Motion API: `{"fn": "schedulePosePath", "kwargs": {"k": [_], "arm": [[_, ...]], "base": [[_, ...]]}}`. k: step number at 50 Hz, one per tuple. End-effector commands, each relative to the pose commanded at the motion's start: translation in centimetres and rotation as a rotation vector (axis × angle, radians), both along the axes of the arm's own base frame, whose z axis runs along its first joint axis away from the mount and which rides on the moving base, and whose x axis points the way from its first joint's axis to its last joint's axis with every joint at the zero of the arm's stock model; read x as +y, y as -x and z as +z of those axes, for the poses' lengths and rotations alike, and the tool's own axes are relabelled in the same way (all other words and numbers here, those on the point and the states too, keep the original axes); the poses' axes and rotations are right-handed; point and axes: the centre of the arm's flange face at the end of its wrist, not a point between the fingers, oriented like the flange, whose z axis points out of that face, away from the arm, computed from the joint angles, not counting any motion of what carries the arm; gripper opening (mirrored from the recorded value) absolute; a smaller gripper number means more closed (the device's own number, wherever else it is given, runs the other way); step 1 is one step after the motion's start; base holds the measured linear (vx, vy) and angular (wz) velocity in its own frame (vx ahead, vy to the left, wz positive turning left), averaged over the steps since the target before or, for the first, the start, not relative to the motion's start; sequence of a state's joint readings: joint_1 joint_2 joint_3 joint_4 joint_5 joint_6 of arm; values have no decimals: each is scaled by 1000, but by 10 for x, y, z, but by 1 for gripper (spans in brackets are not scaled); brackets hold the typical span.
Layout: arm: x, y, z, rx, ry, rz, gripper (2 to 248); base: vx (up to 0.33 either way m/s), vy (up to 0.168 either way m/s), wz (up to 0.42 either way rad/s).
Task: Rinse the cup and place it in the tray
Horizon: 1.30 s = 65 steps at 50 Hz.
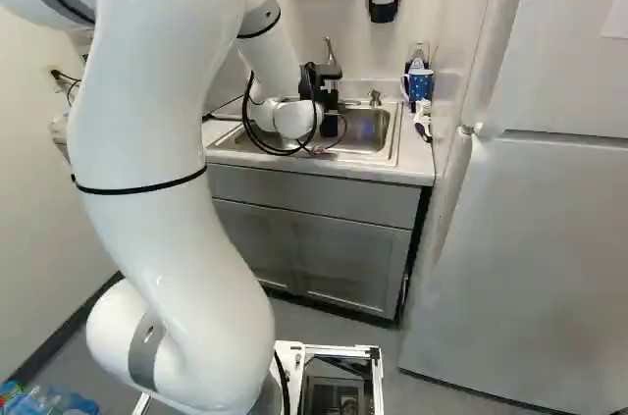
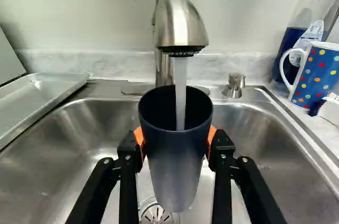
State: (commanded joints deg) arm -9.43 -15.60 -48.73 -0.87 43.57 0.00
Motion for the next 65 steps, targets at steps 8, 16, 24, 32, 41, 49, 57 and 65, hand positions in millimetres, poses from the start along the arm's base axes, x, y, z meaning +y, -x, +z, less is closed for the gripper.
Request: {"fn": "schedulePosePath", "kwargs": {"k": [8, 16, 24, 32, 41, 49, 57, 65], "arm": [[0, 0, 0, 0, 0, 0, 125], [0, 0, 0, 0, 0, 0, 125], [0, 0, 0, 0, 0, 0, 125], [0, 0, 0, 0, 0, 0, 125], [0, 0, 0, 0, 0, 0, 125], [0, 0, 0, 0, 0, 0, 125], [0, 0, 0, 0, 0, 0, 125], [0, 0, 0, 0, 0, 0, 125]], "base": [[0, 0, 0], [0, 0, 0], [0, 0, 0], [0, 0, 0], [0, 0, 0], [0, 0, 0], [0, 0, 0], [0, 0, 0]]}}
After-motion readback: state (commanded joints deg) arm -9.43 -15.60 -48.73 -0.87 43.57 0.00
